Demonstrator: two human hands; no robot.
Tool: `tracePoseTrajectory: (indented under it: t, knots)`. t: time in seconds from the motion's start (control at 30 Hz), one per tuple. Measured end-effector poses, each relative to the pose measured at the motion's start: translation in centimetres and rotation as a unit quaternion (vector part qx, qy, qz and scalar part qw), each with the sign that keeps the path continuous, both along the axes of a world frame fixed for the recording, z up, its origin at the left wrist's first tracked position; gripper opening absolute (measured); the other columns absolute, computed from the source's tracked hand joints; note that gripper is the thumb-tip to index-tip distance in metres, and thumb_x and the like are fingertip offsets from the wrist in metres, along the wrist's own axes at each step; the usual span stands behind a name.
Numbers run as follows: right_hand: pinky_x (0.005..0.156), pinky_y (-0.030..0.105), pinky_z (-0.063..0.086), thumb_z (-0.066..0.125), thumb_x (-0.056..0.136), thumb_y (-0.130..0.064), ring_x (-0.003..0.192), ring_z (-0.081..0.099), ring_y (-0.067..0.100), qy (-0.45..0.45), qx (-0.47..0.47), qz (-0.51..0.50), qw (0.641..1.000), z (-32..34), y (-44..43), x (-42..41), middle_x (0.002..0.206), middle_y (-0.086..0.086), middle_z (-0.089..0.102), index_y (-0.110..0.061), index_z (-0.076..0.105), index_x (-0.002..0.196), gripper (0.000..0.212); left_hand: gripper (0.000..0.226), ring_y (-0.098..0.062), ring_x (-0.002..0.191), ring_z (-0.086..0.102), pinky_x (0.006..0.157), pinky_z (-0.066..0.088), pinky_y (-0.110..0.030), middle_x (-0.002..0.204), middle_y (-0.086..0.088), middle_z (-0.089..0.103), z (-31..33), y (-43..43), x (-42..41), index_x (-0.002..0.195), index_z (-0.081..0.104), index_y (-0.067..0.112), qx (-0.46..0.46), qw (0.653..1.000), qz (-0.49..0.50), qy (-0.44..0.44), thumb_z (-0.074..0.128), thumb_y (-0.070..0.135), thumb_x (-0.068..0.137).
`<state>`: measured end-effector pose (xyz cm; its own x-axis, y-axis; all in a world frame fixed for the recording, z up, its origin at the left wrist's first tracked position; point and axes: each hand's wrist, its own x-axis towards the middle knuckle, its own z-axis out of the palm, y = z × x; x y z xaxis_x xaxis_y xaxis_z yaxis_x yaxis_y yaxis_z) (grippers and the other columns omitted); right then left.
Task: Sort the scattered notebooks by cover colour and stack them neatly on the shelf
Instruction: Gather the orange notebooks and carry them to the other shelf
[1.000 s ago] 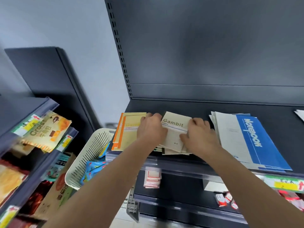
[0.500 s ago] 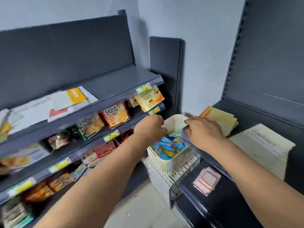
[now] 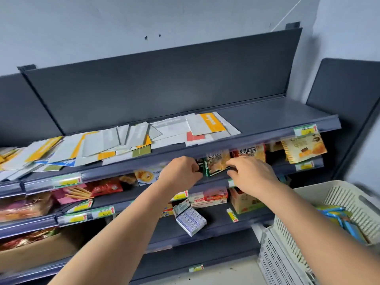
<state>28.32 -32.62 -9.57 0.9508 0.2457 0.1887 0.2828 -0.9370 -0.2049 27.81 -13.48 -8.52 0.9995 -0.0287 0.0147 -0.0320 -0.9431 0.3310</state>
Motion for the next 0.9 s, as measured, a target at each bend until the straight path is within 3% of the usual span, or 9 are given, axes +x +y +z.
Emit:
tracePoseTrajectory:
  t: [0.23,0.33,0.47,0.67,0.8,0.9]
  knots:
    - [0.086,0.033,0.043,0.045,0.099,-0.035,0.123,0.051,0.020,0.011,0.007,0.032,0.999,-0.3,9.0,5.6,0.138,-0.006,0.051,-0.030,0.051,0.136,0.037,0.028,-0.023,0.089,0.063,0.081,0.055,-0.037,0.096,-0.003,0.070,-0.3,9.2,4.5,0.102,0.067,0.012,-0.034,0.999,0.028,-0.016,0.059,0.037,0.091]
    - [0.092,0.033,0.044,0.046,0.099,-0.035,0.125,0.050,0.019,0.015,0.013,0.019,1.000,-0.3,10.2,7.9,0.140,-0.006,0.051,-0.029,0.051,0.136,0.038,0.025,-0.024,0.093,0.062,0.082,0.054,-0.037,0.100,-0.004,0.068,-0.6,11.2,6.7,0.106,0.066,0.013,-0.028,0.999,0.040,-0.017,0.060,0.031,0.089]
    - [0.089,0.033,0.046,0.049,0.097,-0.036,0.120,0.053,0.021,0.019,0.017,-0.007,1.000,-0.3,10.0,11.3,0.136,-0.005,0.054,-0.029,0.055,0.133,0.036,0.025,-0.024,0.095,0.062,0.081,0.053,-0.033,0.103,-0.005,0.069,-1.1,11.8,10.3,0.109,0.065,0.012,-0.056,0.996,0.057,-0.035,0.059,0.025,0.088]
    - [0.090,0.037,0.046,0.048,0.097,-0.033,0.122,0.049,0.024,0.022,0.031,-0.044,0.998,-0.8,8.0,18.6,0.137,0.000,0.052,-0.026,0.053,0.134,0.038,0.043,-0.022,0.110,0.057,0.085,0.044,-0.028,0.124,-0.001,0.062,-1.5,9.5,17.2,0.131,0.052,0.013,-0.073,0.995,0.058,-0.042,0.057,0.029,0.092]
    - [0.090,0.039,0.047,0.045,0.096,-0.045,0.121,0.048,0.031,0.043,0.002,-0.066,0.997,-0.8,7.5,23.5,0.134,0.008,0.050,-0.018,0.046,0.134,0.047,0.046,-0.022,0.118,0.054,0.092,0.044,-0.030,0.129,0.001,0.060,-1.3,7.7,21.6,0.134,0.049,0.015,-0.066,0.995,0.069,-0.026,0.057,0.033,0.092]
    - [0.089,0.039,0.044,0.045,0.088,-0.064,0.122,0.048,0.033,0.086,-0.010,-0.088,0.992,-0.7,7.5,27.0,0.136,0.010,0.048,-0.015,0.033,0.142,0.074,0.046,-0.021,0.120,0.052,0.094,0.043,-0.029,0.132,0.001,0.058,-1.3,7.3,24.7,0.135,0.047,0.016,-0.063,0.994,0.083,-0.013,0.056,0.031,0.093]
